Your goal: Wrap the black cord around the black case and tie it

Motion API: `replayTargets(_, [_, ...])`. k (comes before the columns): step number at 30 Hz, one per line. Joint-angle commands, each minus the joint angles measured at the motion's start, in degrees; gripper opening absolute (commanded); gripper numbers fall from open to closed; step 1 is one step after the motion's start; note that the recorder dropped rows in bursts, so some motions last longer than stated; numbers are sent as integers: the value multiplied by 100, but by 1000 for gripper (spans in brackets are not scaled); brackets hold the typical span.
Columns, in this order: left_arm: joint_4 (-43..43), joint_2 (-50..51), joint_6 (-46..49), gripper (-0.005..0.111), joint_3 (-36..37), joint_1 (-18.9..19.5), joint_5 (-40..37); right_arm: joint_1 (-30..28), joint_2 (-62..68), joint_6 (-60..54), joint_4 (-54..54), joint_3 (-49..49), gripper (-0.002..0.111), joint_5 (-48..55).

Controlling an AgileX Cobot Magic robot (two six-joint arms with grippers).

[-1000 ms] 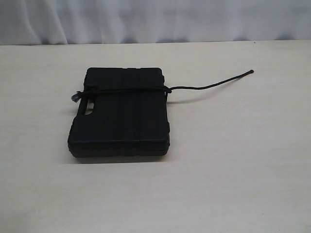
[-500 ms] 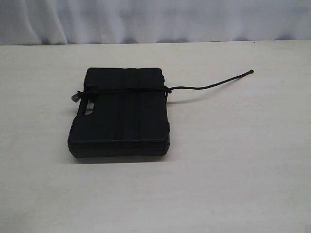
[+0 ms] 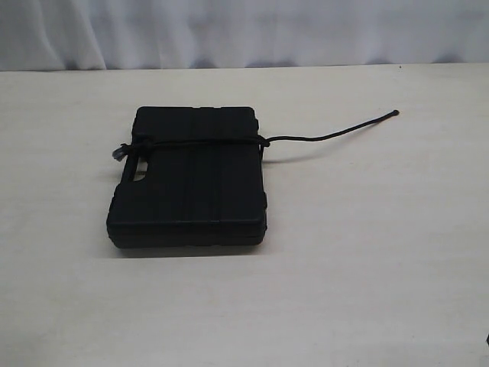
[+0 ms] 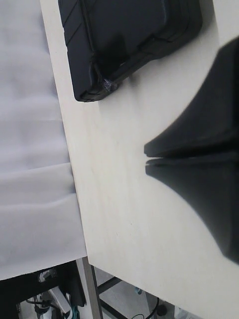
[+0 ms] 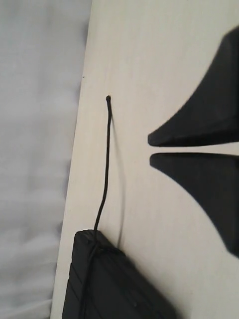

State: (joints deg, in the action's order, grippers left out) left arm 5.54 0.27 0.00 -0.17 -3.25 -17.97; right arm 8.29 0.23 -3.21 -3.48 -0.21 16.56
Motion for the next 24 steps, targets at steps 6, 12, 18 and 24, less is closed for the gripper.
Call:
replayTargets(6, [-14, -27, 35, 0, 17, 18, 23, -14, -23, 67, 6, 21, 4, 195])
replayTargets(12, [-14, -27, 35, 0, 17, 18, 23, -14, -23, 176, 6, 21, 4, 301])
replayTargets(18, [-14, -27, 35, 0, 17, 18, 23, -14, -23, 449, 6, 21, 4, 311])
replayTargets(24, [-14, -27, 35, 0, 17, 18, 23, -14, -23, 449, 6, 21, 4, 311])
